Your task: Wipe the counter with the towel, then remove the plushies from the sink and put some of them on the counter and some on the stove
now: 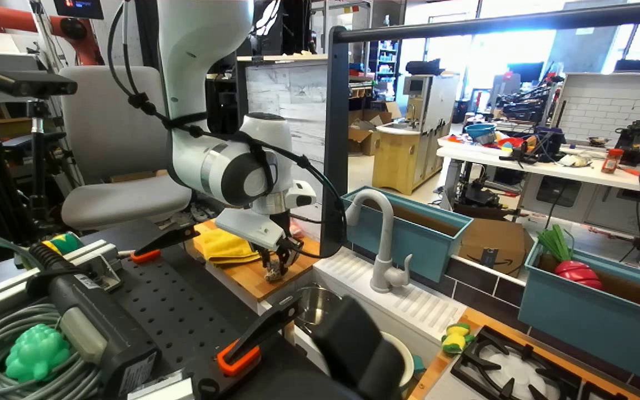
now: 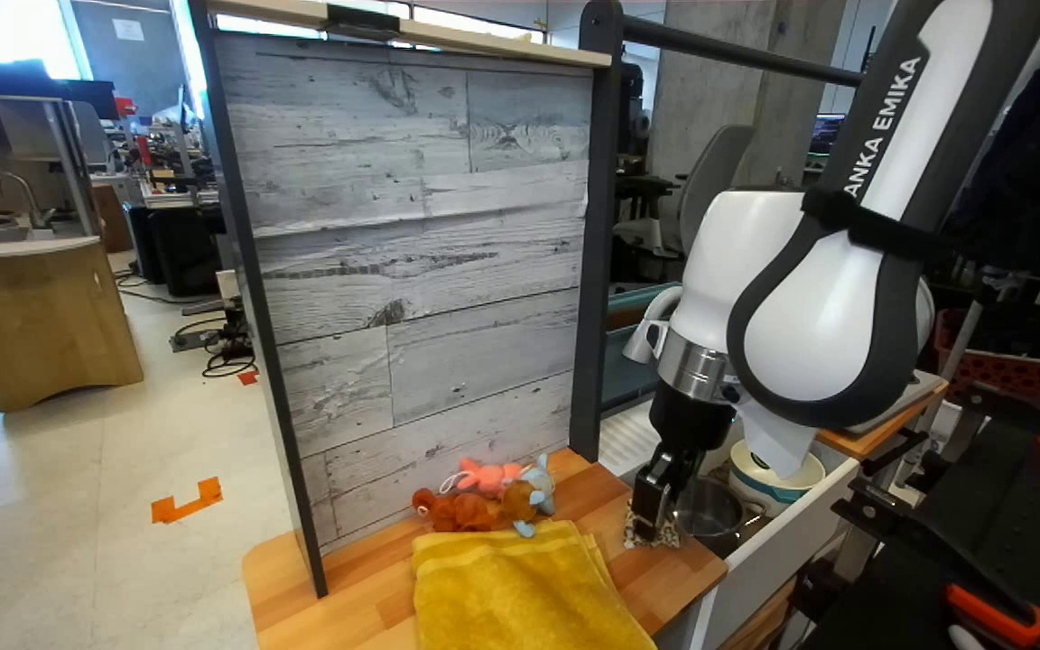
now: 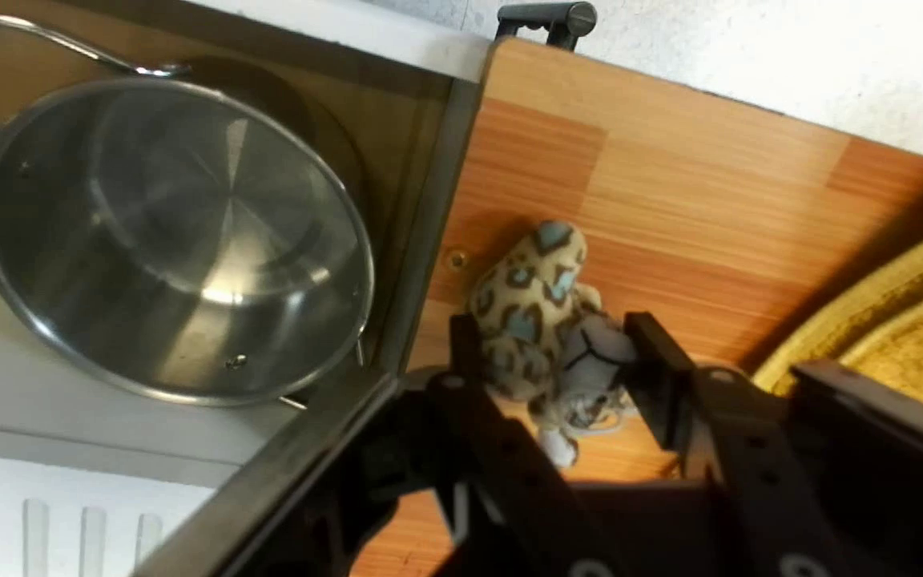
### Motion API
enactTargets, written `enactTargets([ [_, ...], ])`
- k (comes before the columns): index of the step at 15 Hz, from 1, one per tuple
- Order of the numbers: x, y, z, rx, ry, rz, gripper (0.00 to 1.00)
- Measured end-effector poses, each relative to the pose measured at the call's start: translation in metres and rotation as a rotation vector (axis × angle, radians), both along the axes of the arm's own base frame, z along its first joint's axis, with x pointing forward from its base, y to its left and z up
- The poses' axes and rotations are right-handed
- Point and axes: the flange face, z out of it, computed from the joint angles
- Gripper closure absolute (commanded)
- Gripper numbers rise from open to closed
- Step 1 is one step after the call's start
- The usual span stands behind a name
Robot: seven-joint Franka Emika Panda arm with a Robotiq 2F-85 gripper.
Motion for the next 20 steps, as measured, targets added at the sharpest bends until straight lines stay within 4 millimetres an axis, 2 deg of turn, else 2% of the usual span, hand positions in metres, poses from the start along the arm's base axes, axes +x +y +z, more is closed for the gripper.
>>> enactTargets([
  [2,0.000,0.002,0.000,0.003,-0.001,0.005,0.96],
  [3,0.001,0.003,0.000,0.003,-0.003,0.007,0.98],
  [4,0.002,0.003,0.001,0.004,-0.005,0.007,0.95],
  [5,0.002,0.003,0.001,0.004,-0.006,0.007,0.98],
  [7,0.003,0.000,0.007,-0.008,0.004,-0.001,0.96],
  [8,0.005,-0.008,0.014,-0.032,0.025,-0.018,0.96],
  [10,0.010,-0.031,0.046,-0.094,0.068,-0.075,0.96],
  [13,0.016,-0.080,0.104,-0.162,0.115,-0.217,0.96],
  [15,0.021,-0.119,0.141,-0.170,0.107,-0.331,0.96],
  [18,0.034,-0.196,0.188,-0.121,0.036,-0.506,0.96],
  [20,0.042,-0.258,0.207,-0.090,-0.009,-0.631,0.96],
])
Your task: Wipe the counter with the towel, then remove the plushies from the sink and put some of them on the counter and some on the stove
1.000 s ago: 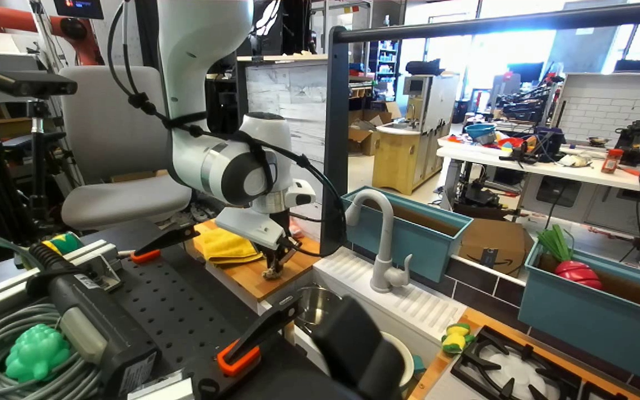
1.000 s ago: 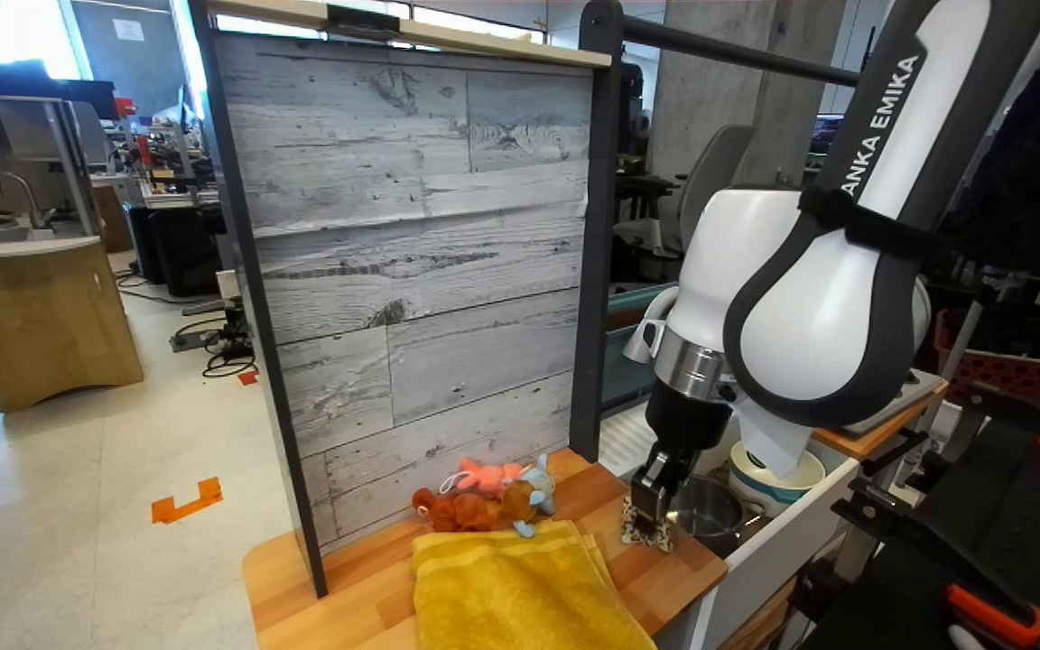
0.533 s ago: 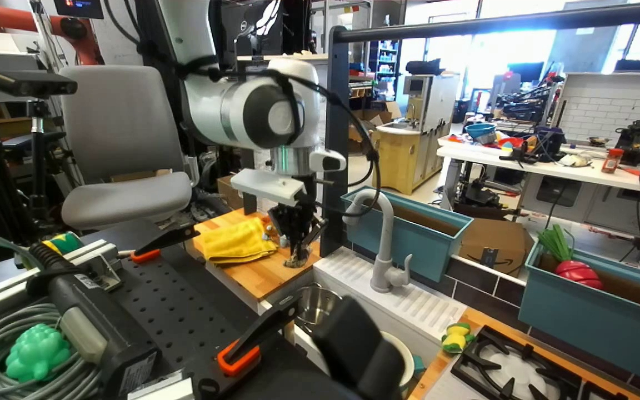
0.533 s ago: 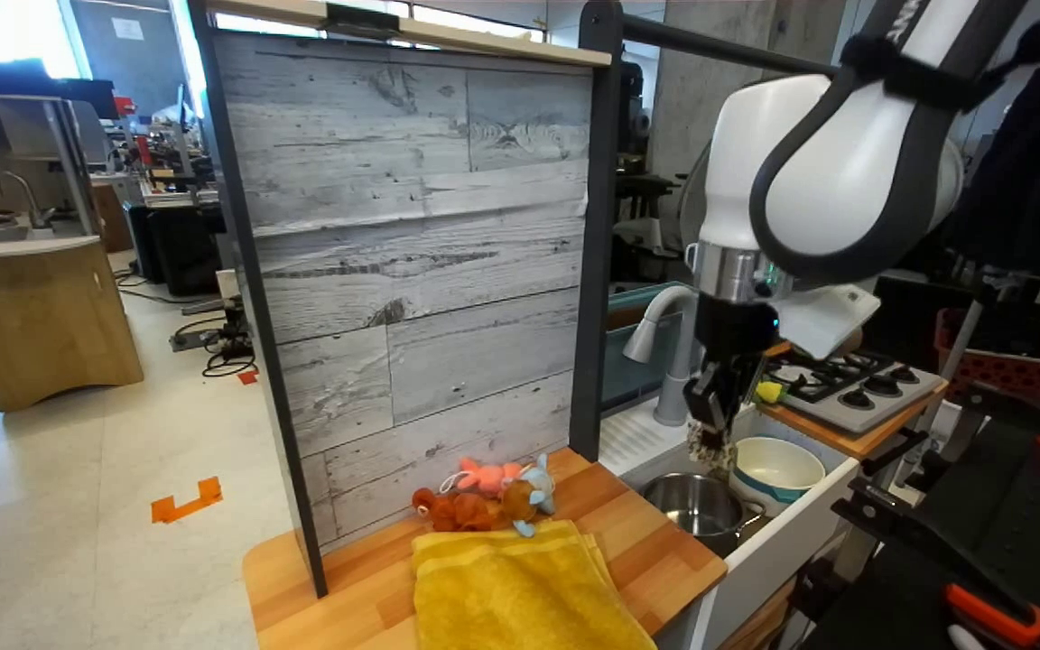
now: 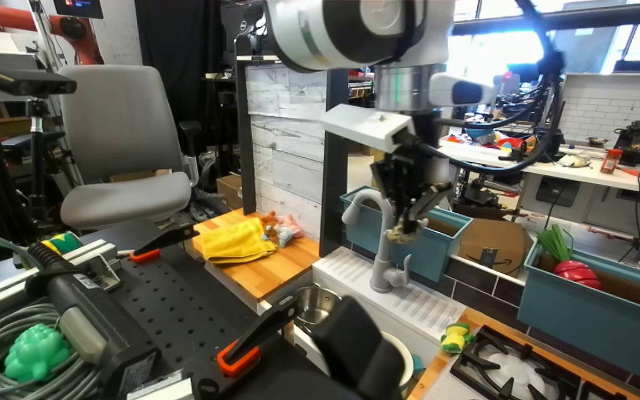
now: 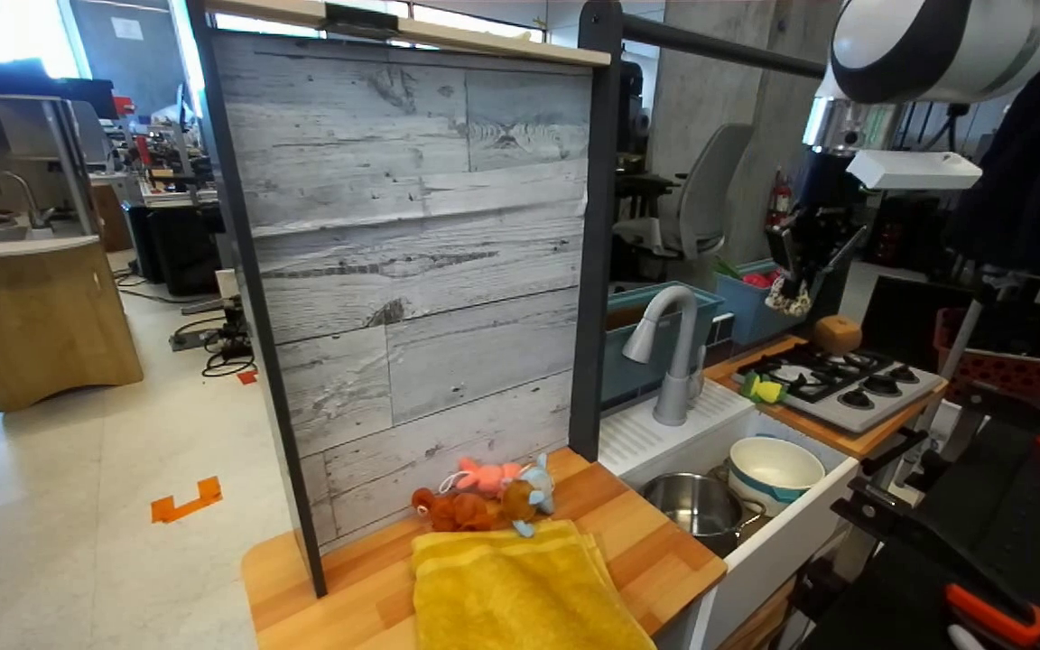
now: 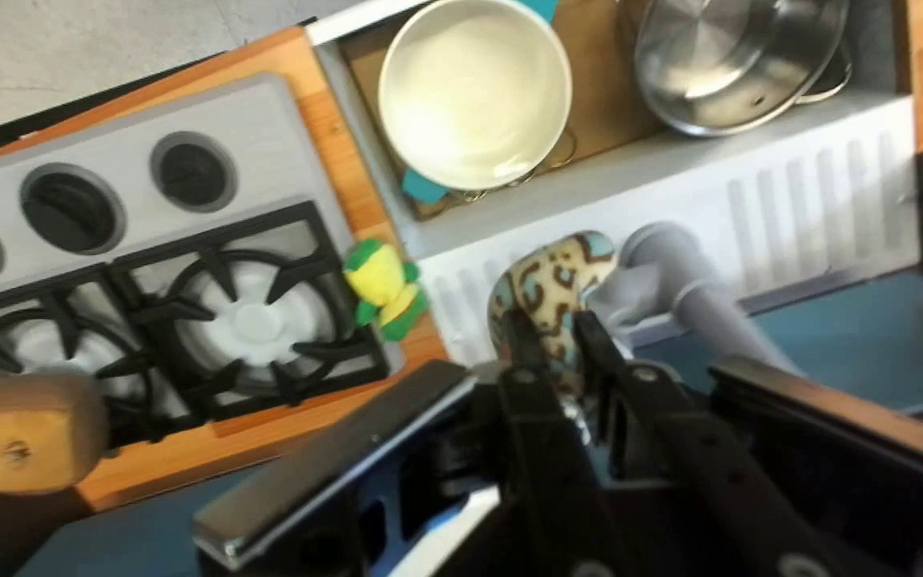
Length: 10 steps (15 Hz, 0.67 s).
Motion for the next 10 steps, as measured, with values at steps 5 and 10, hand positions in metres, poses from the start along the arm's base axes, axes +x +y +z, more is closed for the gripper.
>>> enactTargets([
  [5,0.010,-0.141,0.000,0.002,-0.098,-0.290,0.96],
  [10,0.030,-0.188,-0.028,-0.014,-0.201,-0.528,0.96],
])
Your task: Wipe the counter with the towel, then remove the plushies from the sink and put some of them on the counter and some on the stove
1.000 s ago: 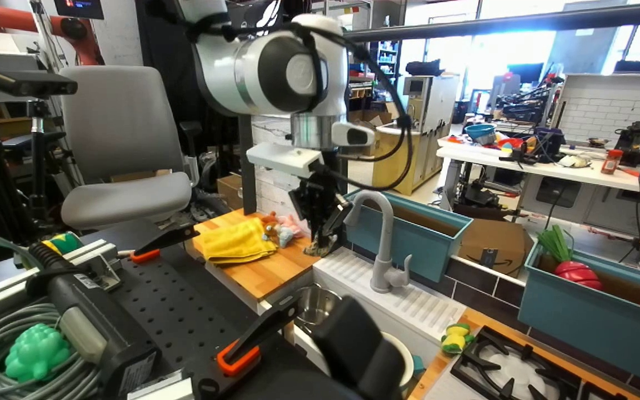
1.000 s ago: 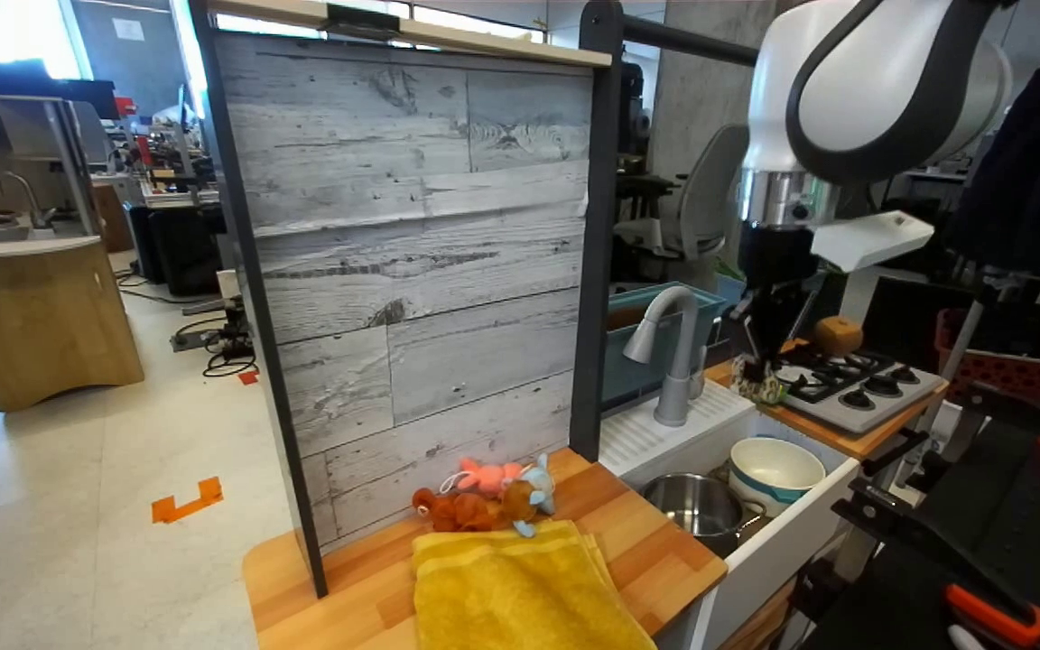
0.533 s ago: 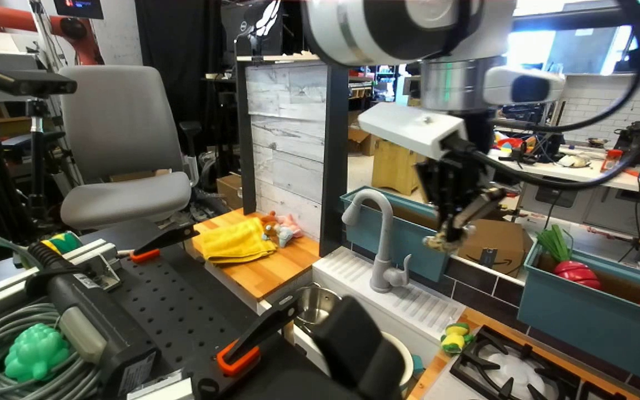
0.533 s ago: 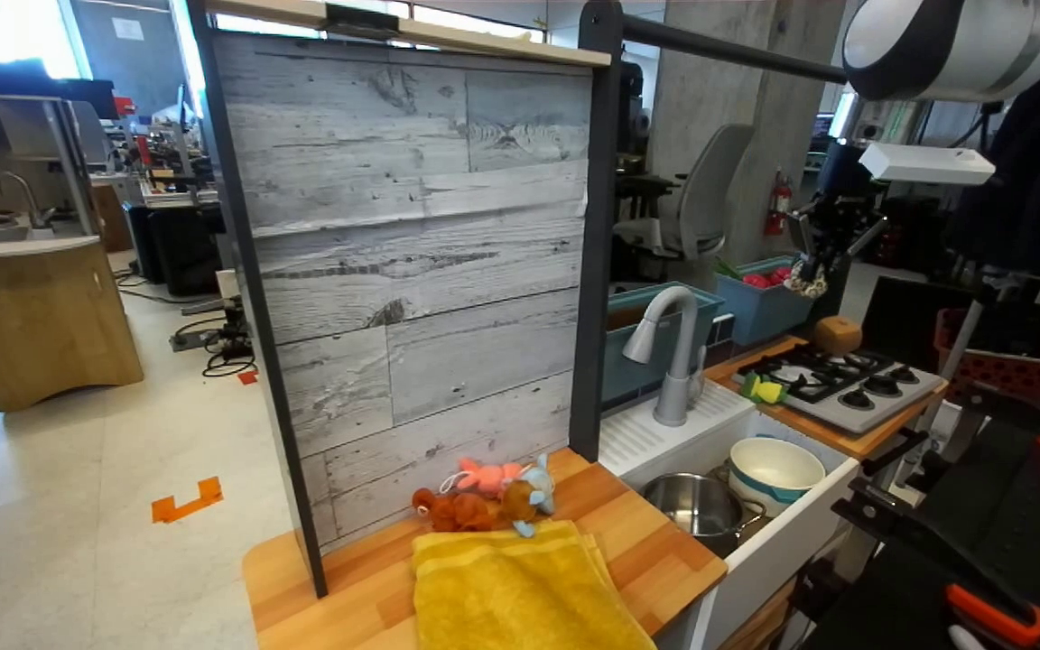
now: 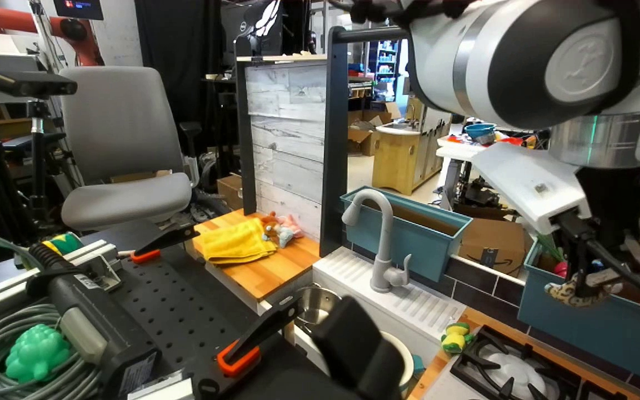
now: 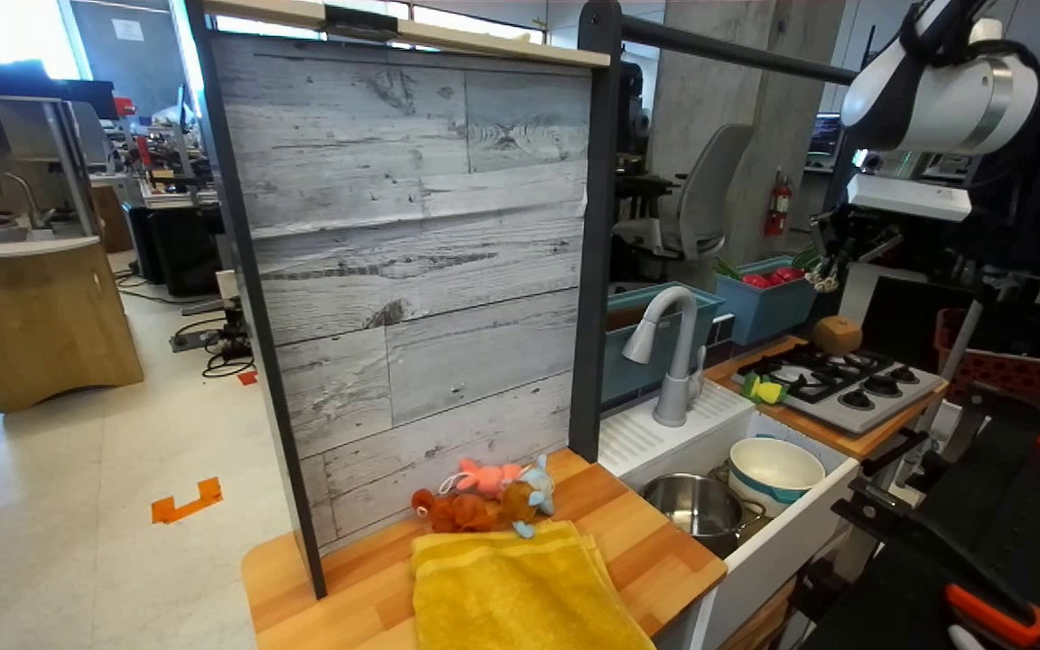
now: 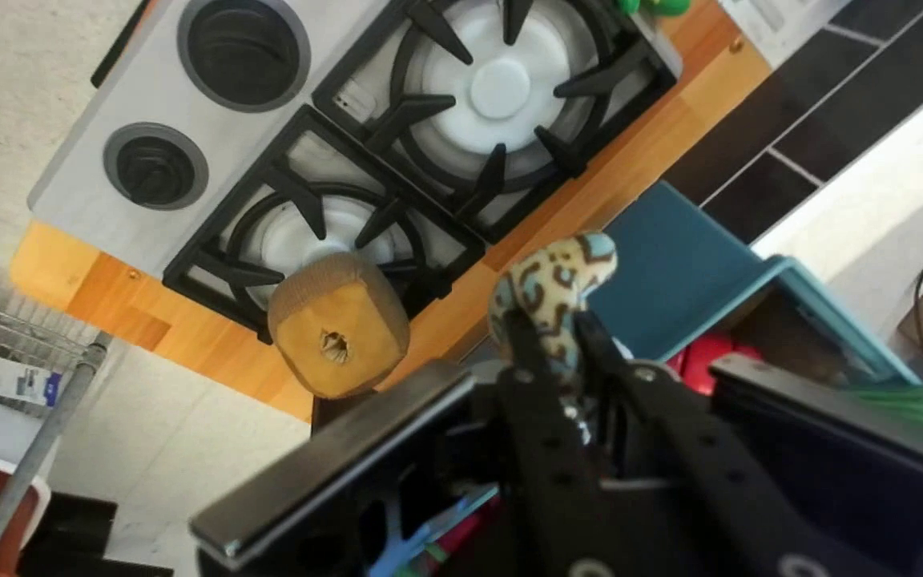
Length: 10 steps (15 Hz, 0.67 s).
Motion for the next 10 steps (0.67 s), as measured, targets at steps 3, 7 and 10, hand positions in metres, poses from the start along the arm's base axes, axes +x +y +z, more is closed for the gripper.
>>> enactTargets([
  [3,0.016,0.013,-0.037,-0.027,-0.019,-0.076,0.60],
  [7,0.032,0.033,-0.087,-0.044,0.011,-0.126,0.88],
  [10,0.032,0.034,-0.109,-0.060,0.050,-0.127,0.57],
])
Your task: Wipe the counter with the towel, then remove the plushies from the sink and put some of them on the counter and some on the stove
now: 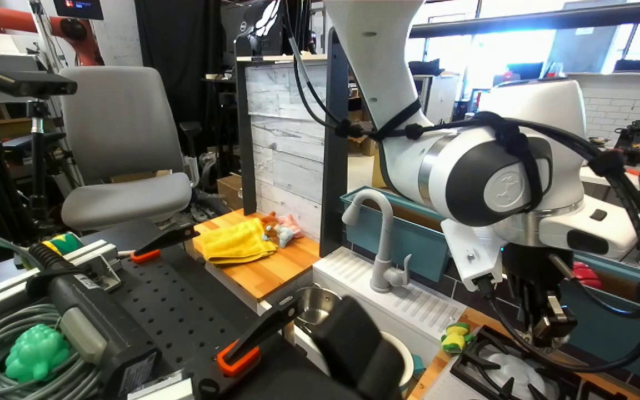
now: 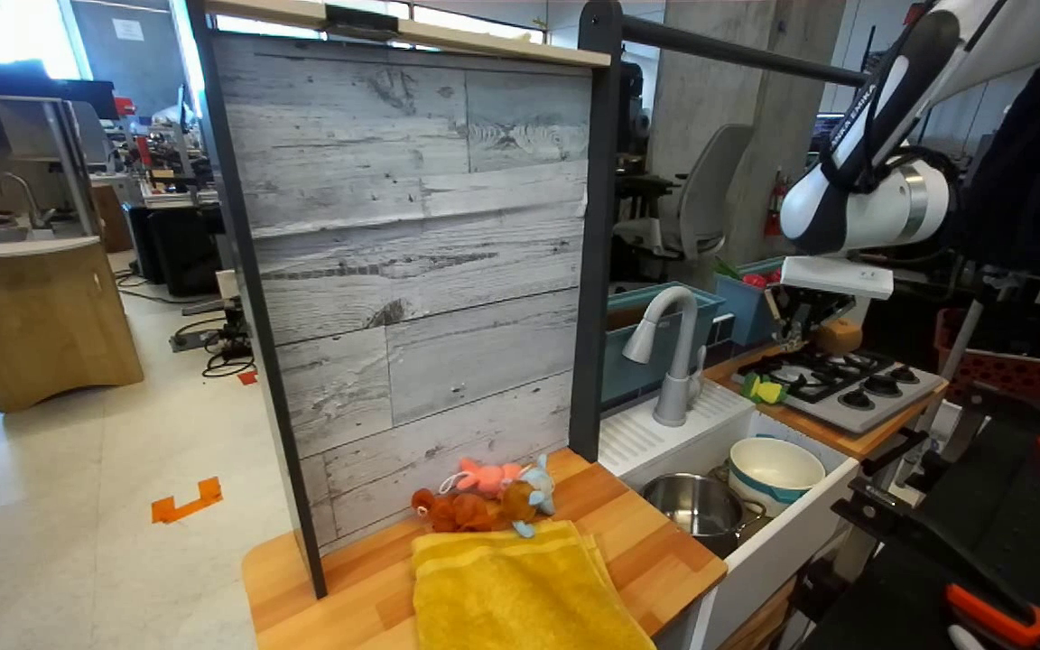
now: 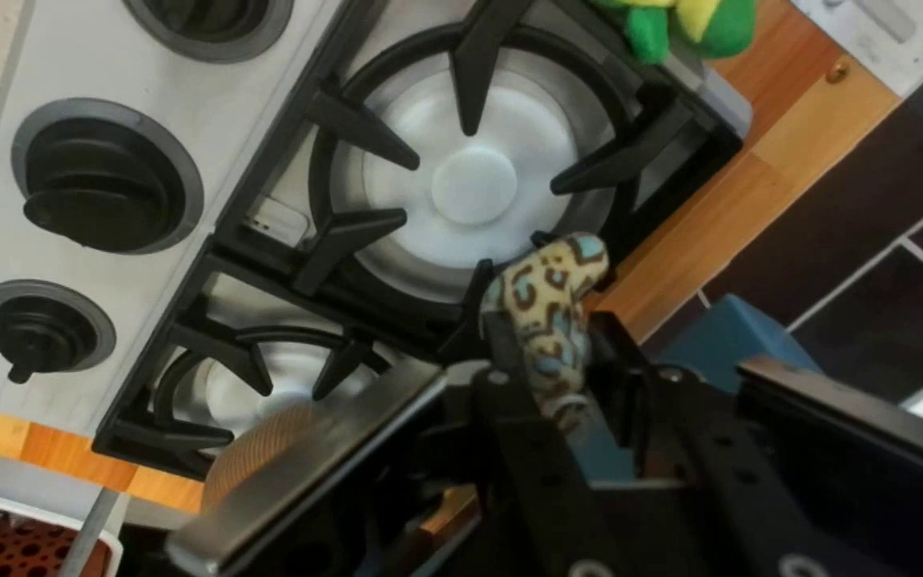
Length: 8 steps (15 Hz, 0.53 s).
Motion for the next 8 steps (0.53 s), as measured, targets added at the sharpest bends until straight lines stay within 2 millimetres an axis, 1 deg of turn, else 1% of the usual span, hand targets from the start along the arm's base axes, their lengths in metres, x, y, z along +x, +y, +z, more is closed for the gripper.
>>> enactTargets([
  [1,-0.001,-0.004,-0.003,-0.006,0.008,-0.003,0.48],
  [2,-0.002,-0.009,-0.005,-0.010,0.017,-0.007,0.41],
  [4,-0.005,-0.017,-0.002,-0.011,0.054,-0.013,0.28],
  [5,-0.006,-0.019,0.000,-0.007,0.098,-0.001,0.20],
  [6,-0.007,-0.018,0.005,-0.001,0.146,0.025,0.13],
  [7,-0.007,-0.014,0.014,0.005,0.187,0.058,0.05],
  [8,-0.007,-0.007,0.027,0.006,0.223,0.100,0.01],
])
